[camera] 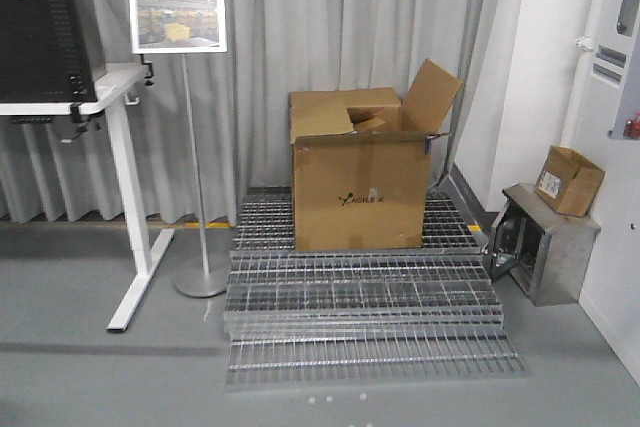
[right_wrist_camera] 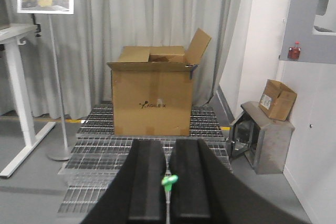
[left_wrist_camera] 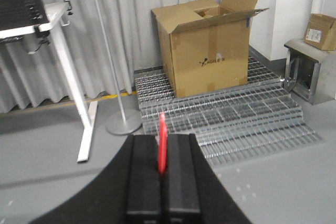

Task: Sort red and green spoons into left cabinet
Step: 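Drive the base away from the bench toward the white cabinet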

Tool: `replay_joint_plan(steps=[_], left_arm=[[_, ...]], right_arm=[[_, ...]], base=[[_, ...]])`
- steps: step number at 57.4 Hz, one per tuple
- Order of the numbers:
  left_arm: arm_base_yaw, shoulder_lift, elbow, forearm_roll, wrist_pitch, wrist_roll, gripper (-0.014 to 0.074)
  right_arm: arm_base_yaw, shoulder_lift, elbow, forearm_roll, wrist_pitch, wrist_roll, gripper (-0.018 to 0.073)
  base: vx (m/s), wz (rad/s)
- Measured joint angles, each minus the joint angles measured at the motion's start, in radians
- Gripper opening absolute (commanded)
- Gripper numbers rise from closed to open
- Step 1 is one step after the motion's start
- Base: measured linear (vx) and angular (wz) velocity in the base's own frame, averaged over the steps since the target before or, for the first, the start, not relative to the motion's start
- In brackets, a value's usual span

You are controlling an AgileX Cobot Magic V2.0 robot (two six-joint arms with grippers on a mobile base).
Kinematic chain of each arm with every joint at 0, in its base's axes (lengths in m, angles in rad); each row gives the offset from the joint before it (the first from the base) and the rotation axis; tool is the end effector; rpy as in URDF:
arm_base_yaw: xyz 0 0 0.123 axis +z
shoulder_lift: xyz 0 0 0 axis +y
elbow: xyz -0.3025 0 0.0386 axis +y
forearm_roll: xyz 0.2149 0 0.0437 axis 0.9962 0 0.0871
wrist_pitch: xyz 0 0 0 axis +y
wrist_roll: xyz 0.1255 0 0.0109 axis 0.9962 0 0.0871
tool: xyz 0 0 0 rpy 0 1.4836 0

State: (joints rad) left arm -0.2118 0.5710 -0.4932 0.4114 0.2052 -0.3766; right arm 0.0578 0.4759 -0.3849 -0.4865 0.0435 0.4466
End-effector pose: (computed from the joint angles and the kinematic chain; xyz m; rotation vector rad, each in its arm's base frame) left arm 0.1073 -0.0125 0.3234 0.1492 1.7434 -0.0636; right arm 0.0926 0.0028 0.3145 -0.0627 1.6118 -0.0023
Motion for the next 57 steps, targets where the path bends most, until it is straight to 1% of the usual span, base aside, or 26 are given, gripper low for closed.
replay_joint_plan(steps=[19,30,44,57], left_arm=[[0.0,0.0,0.0,0.0,0.0,0.0,-0.0007],[0.0,0.0,0.0,0.0,0.0,0.0,-0.0007],[0.0,0.0,0.0,0.0,0.0,0.0,-0.0007],[0.0,0.0,0.0,0.0,0.0,0.0,-0.0007]], right_arm=[[0.0,0.0,0.0,0.0,0.0,0.0,-0.0003],[0.0,0.0,0.0,0.0,0.0,0.0,-0.0003],[0.0,0.0,0.0,0.0,0.0,0.0,-0.0003],[0.0,0.0,0.0,0.0,0.0,0.0,-0.0003]], base=[[0.6,-0.16],[0.55,-0.31],[0.47,-0.54],[0.39,-0.78]])
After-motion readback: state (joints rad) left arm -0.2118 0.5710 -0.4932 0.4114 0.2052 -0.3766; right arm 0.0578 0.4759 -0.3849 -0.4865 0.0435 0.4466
